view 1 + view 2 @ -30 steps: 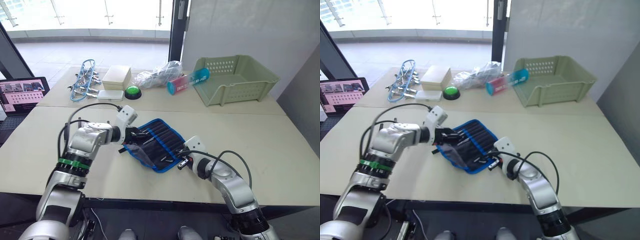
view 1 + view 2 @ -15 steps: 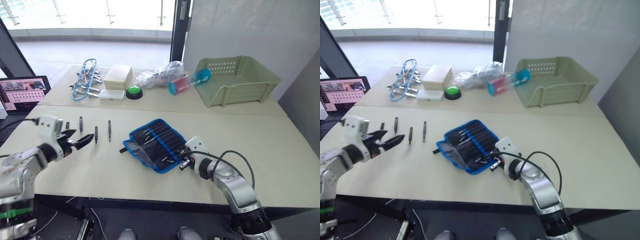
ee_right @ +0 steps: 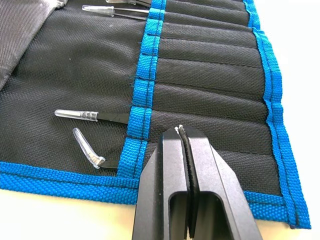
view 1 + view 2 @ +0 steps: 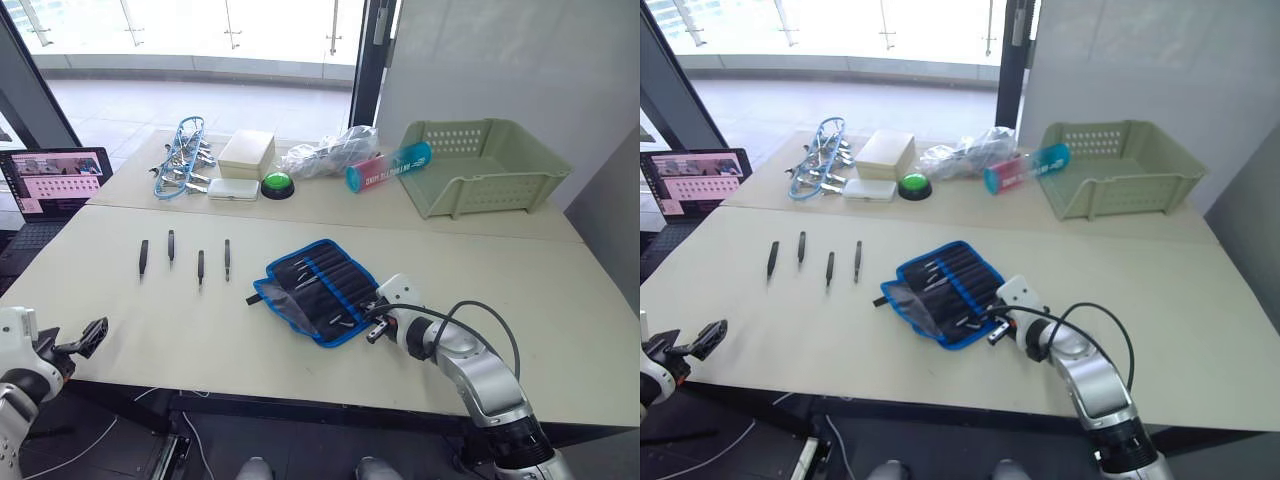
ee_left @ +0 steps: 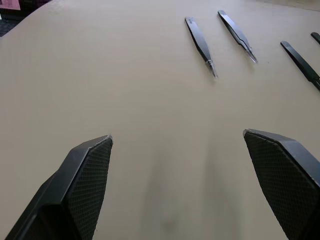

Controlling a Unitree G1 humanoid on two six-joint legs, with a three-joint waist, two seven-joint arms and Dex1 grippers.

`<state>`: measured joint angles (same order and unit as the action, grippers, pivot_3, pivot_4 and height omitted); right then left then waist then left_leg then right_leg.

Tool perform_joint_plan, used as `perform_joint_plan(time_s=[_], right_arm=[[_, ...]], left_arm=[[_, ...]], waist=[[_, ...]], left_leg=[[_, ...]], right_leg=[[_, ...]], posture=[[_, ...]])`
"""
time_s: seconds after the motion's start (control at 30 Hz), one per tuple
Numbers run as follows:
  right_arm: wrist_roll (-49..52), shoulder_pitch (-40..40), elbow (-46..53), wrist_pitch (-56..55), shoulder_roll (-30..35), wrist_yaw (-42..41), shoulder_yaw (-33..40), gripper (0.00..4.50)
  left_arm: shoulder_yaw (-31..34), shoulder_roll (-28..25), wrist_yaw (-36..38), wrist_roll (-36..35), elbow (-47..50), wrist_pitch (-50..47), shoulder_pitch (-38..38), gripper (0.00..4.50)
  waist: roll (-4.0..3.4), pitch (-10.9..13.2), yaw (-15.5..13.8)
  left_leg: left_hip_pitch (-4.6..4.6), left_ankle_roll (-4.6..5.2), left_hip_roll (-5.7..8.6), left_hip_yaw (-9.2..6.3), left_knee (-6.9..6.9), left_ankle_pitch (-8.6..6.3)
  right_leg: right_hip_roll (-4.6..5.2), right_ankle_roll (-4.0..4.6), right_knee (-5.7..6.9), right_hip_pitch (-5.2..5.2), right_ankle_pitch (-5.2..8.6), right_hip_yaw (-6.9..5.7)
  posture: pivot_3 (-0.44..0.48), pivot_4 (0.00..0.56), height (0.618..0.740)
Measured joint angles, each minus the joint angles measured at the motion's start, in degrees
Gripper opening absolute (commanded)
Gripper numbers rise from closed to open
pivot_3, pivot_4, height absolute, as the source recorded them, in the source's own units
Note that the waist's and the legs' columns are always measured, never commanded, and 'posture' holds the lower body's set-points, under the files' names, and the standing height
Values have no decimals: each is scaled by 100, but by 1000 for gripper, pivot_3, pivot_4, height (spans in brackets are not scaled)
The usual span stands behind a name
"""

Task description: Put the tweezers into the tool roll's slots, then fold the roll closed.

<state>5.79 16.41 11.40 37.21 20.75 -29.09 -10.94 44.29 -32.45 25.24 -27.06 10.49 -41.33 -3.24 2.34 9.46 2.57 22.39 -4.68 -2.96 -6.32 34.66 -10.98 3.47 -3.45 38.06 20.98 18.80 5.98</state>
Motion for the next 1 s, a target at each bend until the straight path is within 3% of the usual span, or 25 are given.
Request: perform_joint_plan(time_s=[0.17, 0.53, 0.73, 1.0], right_arm=[[1, 3, 21, 0, -16, -28, -9, 0], [-9, -42, 97, 4, -63, 52, 33, 0], [-9, -34, 134, 46, -78, 102, 39, 0], [-3, -52, 155, 52, -86, 153, 36, 0]], left_arm=[[-557, -109, -168, 280, -699, 290, 492, 4439], [-1849, -395, -204, 1251, -3942, 1799, 2740, 4439], [-2279, -439, -186, 1649, -5463, 2595, 3593, 4439], [-2424, -365, -175, 1749, -5840, 2742, 3901, 1916]], waist=[[7, -4, 5], [6, -7, -4], [-48, -33, -12], [-67, -44, -13]], left_leg=[[0, 0, 0, 0, -5, -1], [0, 0, 2, 0, -4, -1], [-10, 0, 3, 0, -2, 0], [-12, 0, 4, 0, 0, 0]], right_leg=[[-1, 0, 0, 4, 0, 0], [-1, 0, 0, 2, 0, -5], [-1, -1, 3, -11, 0, -6], [-1, -3, 3, -16, 1, -6]], posture=[[0, 150, 740], [0, 150, 740], [0, 150, 740], [0, 150, 740]])
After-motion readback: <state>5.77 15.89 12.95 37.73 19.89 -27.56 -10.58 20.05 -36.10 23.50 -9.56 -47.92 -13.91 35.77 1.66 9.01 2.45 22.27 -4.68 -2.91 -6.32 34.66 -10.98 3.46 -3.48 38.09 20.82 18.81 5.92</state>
